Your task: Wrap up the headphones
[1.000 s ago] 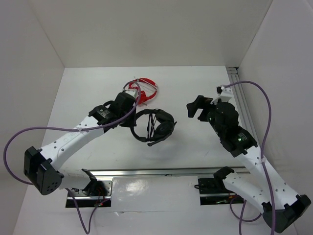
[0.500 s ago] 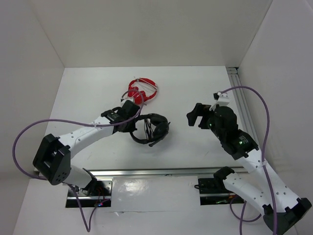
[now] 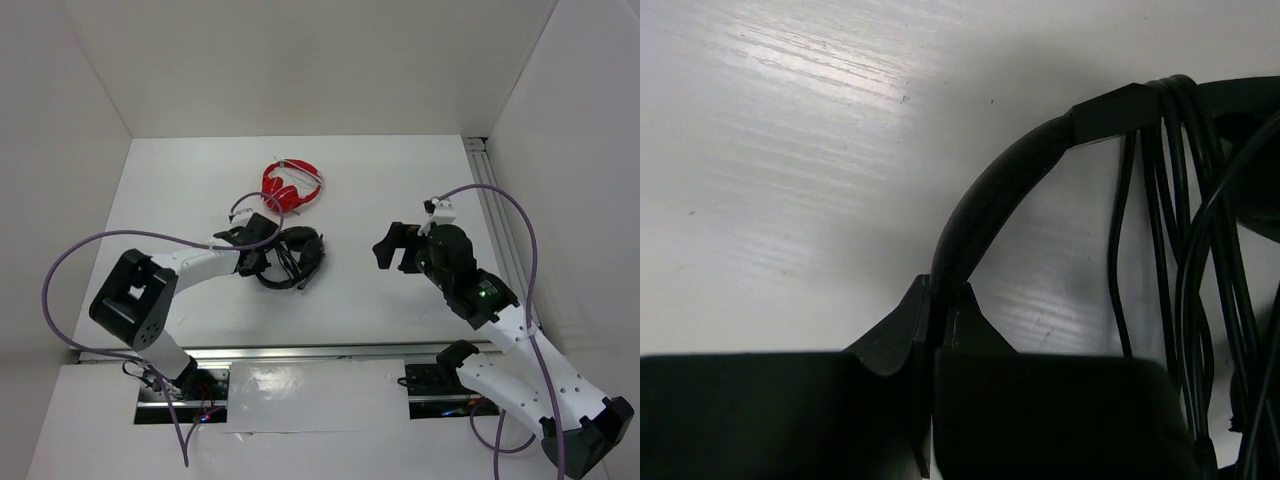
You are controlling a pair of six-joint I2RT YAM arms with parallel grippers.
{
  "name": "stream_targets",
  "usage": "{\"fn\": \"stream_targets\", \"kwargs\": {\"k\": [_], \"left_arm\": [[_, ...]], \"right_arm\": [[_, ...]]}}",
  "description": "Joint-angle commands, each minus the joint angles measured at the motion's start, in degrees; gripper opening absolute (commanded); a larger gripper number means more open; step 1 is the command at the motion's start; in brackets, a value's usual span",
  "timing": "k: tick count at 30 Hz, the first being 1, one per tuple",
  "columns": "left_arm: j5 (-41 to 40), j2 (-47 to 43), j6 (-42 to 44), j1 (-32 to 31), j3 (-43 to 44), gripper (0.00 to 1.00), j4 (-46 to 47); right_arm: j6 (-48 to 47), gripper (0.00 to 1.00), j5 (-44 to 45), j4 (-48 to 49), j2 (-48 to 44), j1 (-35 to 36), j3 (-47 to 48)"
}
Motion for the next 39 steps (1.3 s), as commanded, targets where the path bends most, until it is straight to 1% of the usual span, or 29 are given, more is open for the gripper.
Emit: {"fn": "stream_targets", "kwargs": {"k": [1,4,5,8,9,10,11,12,13,14,15,16,18,19,20,22,23,25,26,28,31,32,33,35,36,37,38,39], "left_arm": [[-0.92,3.8,-4.92,0.58,-0.48,0.02,4.34],[-0.92,5.47,-6.24,0.58,-1.19,0.14,4.34],[-0.92,5.48,-6.94,0.58,-2.59,0.24,4.34],[-0.92,2.76,-7.48,0.58,-4.44,0.35,4.87],[-1.45,1.71,-8.09,0.06,-4.45,0.36,3.83],[-1.45,0.39,-8.7,0.05,-5.06,0.38,3.29],[-2.06,-2.75,-8.71,-0.64,-5.84,0.41,2.68],[-2.07,-4.52,-9.49,-0.65,-5.85,0.45,1.98],[-2.94,-6.28,-9.5,-1.17,-6.46,0.47,0.4],[-2.95,-10.04,-9.5,-1.18,-6.47,0.5,0.39],[-2.95,-11.91,-9.5,-1.87,-7.16,0.53,0.39],[-2.95,-13.75,-8.98,-1.88,-7.17,0.8,-0.22],[-2.95,-17.53,-7.92,-2.41,-7.17,0.91,-1.1],[-2.95,-21.55,-7.31,-2.41,-7.17,0.95,-1.63],[-2.95,-23.68,-6.78,-3.19,-7.17,1.0,-2.94],[-4.08,-29.38,-5.55,-3.2,-7.17,1.0,-2.95],[-4.09,-30.72,-5.02,-3.2,-6.56,1.0,-3.56],[-4.09,-33.0,-4.31,-2.68,-2.01,1.0,-8.82],[-4.61,-33.8,-3.1,-2.67,-1.99,1.0,-10.75],[-4.62,-35.82,-2.29,-3.2,2.04,1.0,-17.25],[-2.96,-42.49,-0.89,-4.78,4.52,1.0,-25.15],[-1.9,-45.03,1.29,-5.3,4.52,1.0,-25.97],[-0.59,-50.72,2.44,-5.31,4.0,1.0,-26.5],[2.06,-56.63,3.33,-5.31,3.29,1.0,-29.65],[2.67,-59.71,2.46,-7.83,3.29,1.0,-29.67],[3.98,-65.83,2.98,-8.99,3.29,1.0,-29.67],[6.69,-68.24,3.59,-9.7,3.29,1.0,-29.06],[7.42,-70.09,3.6,-9.7,4.07,1.0,-31.06]], "right_arm": [[0.28,1.0,-0.21,2.77,-0.78,1.35,-1.21],[0.28,1.0,-0.21,3.3,-0.25,1.97,-1.82],[0.28,1.0,-0.21,3.3,-0.25,1.97,-1.82],[0.28,1.0,0.4,3.3,0.28,2.5,-1.82],[0.28,1.0,0.41,3.3,0.28,2.5,-1.3],[0.28,1.0,0.41,3.3,0.28,3.02,-1.3],[0.28,1.0,0.41,3.3,0.28,3.03,-1.3],[0.28,1.0,0.41,3.3,0.28,3.03,-1.3],[0.8,1.0,-0.2,3.3,0.28,3.03,-1.3],[0.81,1.0,-0.21,3.3,-0.24,3.03,-1.3],[0.81,1.0,-0.73,3.3,-0.25,3.03,-0.78],[1.42,1.0,-0.74,3.3,-0.25,3.03,-0.77],[1.42,1.0,-1.53,3.3,-0.25,3.55,-0.16],[1.42,1.0,-2.4,3.3,-0.25,4.25,0.37],[1.42,1.0,-2.41,3.3,-0.25,5.39,0.37],[1.42,1.0,-0.14,3.3,0.45,6.89,1.94],[1.42,1.0,0.92,1.73,0.98,8.2,2.65],[1.42,1.0,2.07,-0.2,2.29,9.26,4.84],[1.42,1.0,2.08,-0.22,2.3,9.88,5.46],[1.42,1.0,2.08,-1.53,1.52,9.88,6.34],[1.42,1.0,2.08,-5.74,-0.68,9.88,9.41],[1.94,1.0,2.08,-8.62,-1.47,9.88,10.21],[1.95,1.0,2.08,-10.13,-1.48,9.88,11.0],[2.47,1.0,1.21,-14.43,-2.96,9.88,13.11],[2.48,1.0,1.2,-15.76,-3.58,9.88,13.64],[2.48,1.0,0.67,-16.9,-4.46,9.88,14.17],[3.0,1.0,-0.03,-18.92,-6.55,9.88,14.78],[3.0,1.0,-0.03,-20.07,-7.79,9.88,14.79]]}}
